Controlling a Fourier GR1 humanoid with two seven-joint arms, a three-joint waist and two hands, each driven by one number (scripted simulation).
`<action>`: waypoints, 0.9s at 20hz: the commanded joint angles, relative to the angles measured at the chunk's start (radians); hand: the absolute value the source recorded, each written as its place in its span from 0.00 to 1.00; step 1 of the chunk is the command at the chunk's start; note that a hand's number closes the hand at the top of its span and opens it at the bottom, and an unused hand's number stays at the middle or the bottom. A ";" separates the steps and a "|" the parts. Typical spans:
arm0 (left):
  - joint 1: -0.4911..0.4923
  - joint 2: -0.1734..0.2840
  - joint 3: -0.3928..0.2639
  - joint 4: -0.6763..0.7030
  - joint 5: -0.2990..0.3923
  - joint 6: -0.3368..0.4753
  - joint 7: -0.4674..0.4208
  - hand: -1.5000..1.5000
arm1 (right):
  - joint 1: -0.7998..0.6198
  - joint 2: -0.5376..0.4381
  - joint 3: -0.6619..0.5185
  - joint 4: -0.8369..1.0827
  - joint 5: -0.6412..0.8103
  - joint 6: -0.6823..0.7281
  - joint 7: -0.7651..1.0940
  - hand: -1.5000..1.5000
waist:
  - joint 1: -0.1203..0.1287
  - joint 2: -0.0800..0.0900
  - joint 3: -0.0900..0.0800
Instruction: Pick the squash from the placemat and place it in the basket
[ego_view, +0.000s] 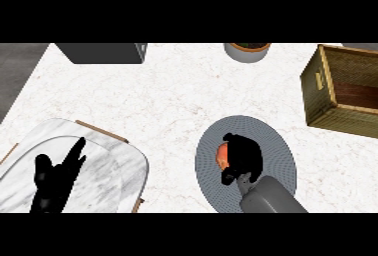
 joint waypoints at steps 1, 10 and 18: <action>-0.041 0.023 0.035 0.062 0.048 -0.046 0.086 0.50 | -0.009 -0.002 0.052 -0.064 0.058 0.054 0.024 1.00 | -0.008 0.007 -0.015; -0.003 -0.041 0.011 0.077 -0.005 -0.012 0.028 0.50 | -0.027 -0.080 0.009 -0.145 0.054 0.176 -0.058 1.00 | -0.011 0.006 -0.016; -0.003 -0.054 0.000 0.054 -0.030 -0.011 0.056 0.50 | -0.032 -0.134 -0.040 -0.316 0.066 0.278 -0.039 1.00 | -0.010 0.006 -0.015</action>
